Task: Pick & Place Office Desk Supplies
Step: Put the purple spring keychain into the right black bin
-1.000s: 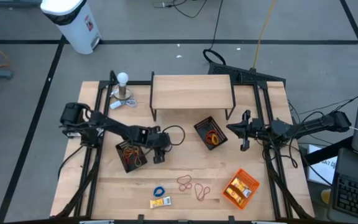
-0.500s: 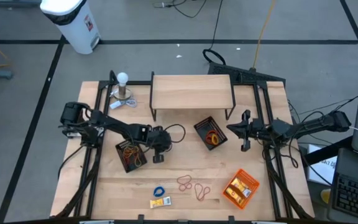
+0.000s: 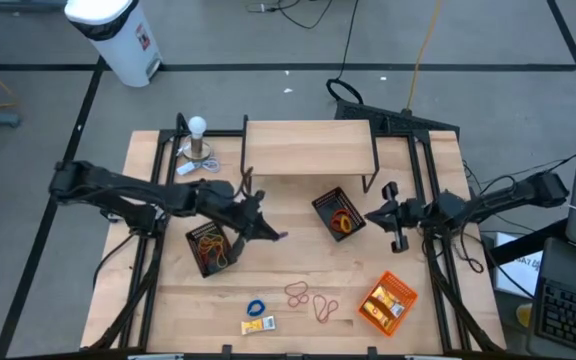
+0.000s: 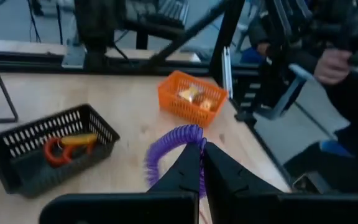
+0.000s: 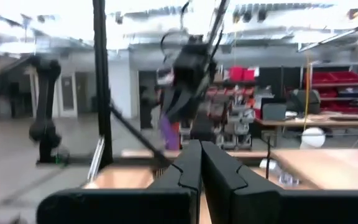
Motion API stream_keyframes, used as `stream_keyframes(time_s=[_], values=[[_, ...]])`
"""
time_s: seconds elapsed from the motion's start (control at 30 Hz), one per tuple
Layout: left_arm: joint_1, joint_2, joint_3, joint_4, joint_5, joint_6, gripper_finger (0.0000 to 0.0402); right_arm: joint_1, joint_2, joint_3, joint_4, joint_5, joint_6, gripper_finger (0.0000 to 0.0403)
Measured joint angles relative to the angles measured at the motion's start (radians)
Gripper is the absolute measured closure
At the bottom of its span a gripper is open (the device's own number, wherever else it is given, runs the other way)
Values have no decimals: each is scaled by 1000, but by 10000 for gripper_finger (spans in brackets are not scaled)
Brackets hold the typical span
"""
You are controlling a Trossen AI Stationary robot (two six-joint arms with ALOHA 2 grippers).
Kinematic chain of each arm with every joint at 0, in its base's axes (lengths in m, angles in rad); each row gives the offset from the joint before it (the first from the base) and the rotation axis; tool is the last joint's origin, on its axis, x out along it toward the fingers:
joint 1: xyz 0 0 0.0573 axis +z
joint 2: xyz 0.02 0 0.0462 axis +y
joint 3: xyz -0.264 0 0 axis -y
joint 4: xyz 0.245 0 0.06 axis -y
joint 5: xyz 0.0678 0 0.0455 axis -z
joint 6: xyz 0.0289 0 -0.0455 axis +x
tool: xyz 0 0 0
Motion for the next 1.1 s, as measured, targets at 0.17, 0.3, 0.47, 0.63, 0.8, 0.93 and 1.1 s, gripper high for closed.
stream_keyframes(time_s=[0.17, 0.3, 0.47, 0.63, 0.8, 0.93, 1.1], values=[[-1, -3, 64, -19, 3, -9, 399, 35, 168, 88, -3, 6, -36, 396], [0, 33, 107, -43, 14, -10, 399, 50, 302, 160, 17, 54, -53, 361], [-2, 73, 135, -40, 26, -10, 399, 56, 430, 210, 111, 58, -93, 272], [-1, 123, 138, -22, 25, -10, 399, 55, 524, 247, 194, 58, -119, 183], [0, 173, 141, 34, 24, -11, 399, 55, 620, 316, 191, 56, -130, 139], [11, 191, 142, 60, 25, -16, 399, 52, 680, 362, 198, 57, -136, 134], [13, 200, 141, 84, 24, -18, 399, 26, 757, 424, 193, 55, -63, 133]])
